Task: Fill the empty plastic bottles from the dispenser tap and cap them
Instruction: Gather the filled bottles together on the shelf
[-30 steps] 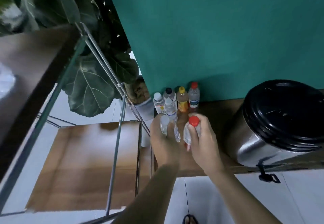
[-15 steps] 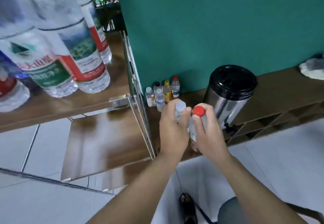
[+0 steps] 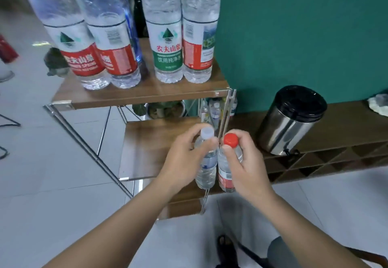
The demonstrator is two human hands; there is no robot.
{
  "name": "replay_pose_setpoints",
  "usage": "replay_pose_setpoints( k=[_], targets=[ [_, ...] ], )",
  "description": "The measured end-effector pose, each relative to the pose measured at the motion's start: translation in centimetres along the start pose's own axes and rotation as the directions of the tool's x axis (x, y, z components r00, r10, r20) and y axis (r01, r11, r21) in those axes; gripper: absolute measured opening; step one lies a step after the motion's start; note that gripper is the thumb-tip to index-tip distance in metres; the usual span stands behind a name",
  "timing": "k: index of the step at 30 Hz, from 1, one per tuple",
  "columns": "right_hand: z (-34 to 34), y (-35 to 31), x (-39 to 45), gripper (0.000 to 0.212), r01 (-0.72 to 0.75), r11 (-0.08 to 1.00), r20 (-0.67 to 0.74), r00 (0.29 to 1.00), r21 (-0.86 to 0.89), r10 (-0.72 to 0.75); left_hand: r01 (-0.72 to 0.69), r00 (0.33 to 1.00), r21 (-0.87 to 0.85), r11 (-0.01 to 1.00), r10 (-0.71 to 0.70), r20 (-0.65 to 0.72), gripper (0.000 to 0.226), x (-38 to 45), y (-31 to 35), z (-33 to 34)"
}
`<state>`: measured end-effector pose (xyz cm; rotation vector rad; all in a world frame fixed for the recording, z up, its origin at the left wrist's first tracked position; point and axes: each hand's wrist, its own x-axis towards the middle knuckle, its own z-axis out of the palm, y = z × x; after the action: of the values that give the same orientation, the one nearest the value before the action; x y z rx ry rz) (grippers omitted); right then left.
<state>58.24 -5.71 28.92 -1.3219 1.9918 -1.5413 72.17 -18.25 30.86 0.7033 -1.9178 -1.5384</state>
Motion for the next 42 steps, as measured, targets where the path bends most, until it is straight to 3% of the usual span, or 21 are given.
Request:
replay_pose_setpoints(
  k=[7, 15, 21, 25, 32, 42],
  targets=[
    [9.7, -0.9, 4.0, 0.023, -0.016, 0.997, 0.190, 0.982, 0.082, 0.000, 0.095, 0.955, 0.018, 0.995, -0.086, -0.284, 0.016, 0.2, -3.5, -8.6],
    [18.5, -0.7, 11.1, 0.022, -0.034, 0.987, 0.256, 0.967, 0.158, -0.008, 0.057, 0.895, 0.136, 0.989, 0.009, -0.446, 0.015, 4.3, -8.5, -15.5],
    [23.4, 1.5, 15.1, 0.021, -0.024, 0.994, 0.275, 0.962, 0.104, -0.006, 0.158, 0.803, 0.164, 0.974, -0.030, -0.595, 0.017, 7.1, -11.8, -17.0],
    [24.6, 2.1, 15.7, 0.018, -0.019, 0.998, 0.270, 0.963, 0.062, 0.002, 0.207, 0.773, 0.164, 0.965, -0.058, -0.631, 0.018, 8.1, -12.6, -17.6],
    [25.3, 2.2, 15.4, 0.013, 0.015, 0.999, 0.280, 0.960, 0.050, -0.029, 0.207, 0.794, 0.196, 0.959, -0.047, -0.607, 0.019, 7.4, -13.0, -18.0],
    [23.9, 2.4, 14.6, 0.032, 0.023, 0.997, 0.294, 0.955, 0.079, -0.046, 0.185, 0.822, 0.371, 0.910, 0.064, -0.566, 0.039, 5.8, -11.1, -17.7]
  ],
)
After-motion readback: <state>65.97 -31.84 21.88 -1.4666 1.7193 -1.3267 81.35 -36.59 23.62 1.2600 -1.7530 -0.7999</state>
